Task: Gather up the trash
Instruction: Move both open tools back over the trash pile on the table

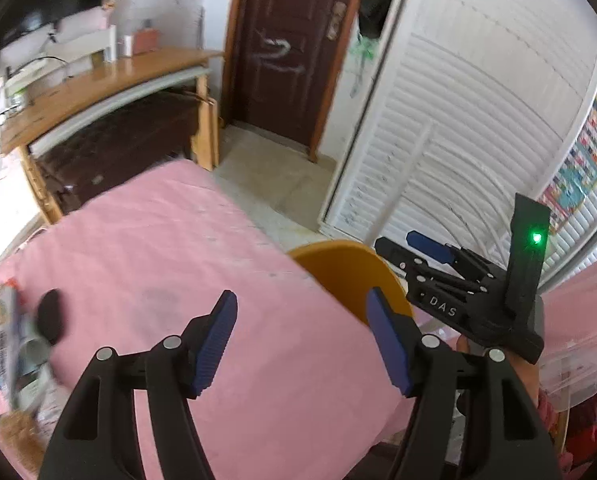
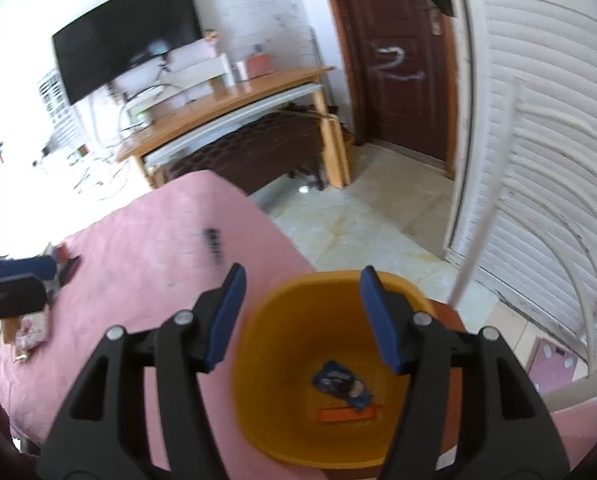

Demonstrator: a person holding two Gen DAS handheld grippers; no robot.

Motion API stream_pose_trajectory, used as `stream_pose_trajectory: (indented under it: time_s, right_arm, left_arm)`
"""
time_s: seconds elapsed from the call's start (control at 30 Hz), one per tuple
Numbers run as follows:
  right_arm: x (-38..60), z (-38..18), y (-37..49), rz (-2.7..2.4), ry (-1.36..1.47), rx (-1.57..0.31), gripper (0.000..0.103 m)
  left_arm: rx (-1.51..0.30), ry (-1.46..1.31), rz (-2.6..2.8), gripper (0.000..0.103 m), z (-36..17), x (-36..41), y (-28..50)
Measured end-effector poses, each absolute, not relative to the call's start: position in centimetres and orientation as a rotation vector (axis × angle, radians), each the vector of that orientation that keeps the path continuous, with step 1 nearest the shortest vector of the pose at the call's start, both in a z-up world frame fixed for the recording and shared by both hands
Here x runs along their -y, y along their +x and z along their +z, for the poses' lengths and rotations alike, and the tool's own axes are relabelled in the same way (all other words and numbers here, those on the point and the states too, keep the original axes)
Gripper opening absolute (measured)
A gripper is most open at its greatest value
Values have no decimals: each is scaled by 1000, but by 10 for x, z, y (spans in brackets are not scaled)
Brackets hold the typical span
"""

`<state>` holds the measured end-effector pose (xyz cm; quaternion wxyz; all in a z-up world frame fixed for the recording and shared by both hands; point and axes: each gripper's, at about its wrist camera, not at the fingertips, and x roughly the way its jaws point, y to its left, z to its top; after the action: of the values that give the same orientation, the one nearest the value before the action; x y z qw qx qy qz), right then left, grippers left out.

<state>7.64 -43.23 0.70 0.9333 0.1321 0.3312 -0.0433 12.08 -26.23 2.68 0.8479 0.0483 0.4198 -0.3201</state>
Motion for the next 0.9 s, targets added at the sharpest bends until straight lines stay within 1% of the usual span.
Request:
stream_pose_trajectory:
  time_s: [0.07, 0.17, 0.2, 0.53, 0.6, 0.67, 0.9]
  right_arm:
    - [413, 13, 80, -56, 248, -677, 57]
    - [386, 22, 84, 1, 221, -673, 67]
    - [374, 26, 86, 26, 211, -669, 68]
    - [282, 38, 92, 197, 114, -708, 68]
    - [265, 39, 92, 228, 97, -719, 73]
    - [250, 38, 90, 255, 82, -727, 75]
    - [207, 37, 85, 337, 30, -758, 76]
  left_arm:
    - [-856, 87, -647, 65, 35, 239, 117]
    - [-829, 56, -609, 69, 45, 202, 114]
    - [-818, 48, -592, 70, 47, 191, 113]
    - [-761, 23, -421, 72, 57, 79, 108]
    - [-759, 22, -393, 72, 56, 61, 108]
    - [-756, 24, -370, 72, 55, 46, 108]
    - [-789, 45, -305, 73, 38, 2, 111]
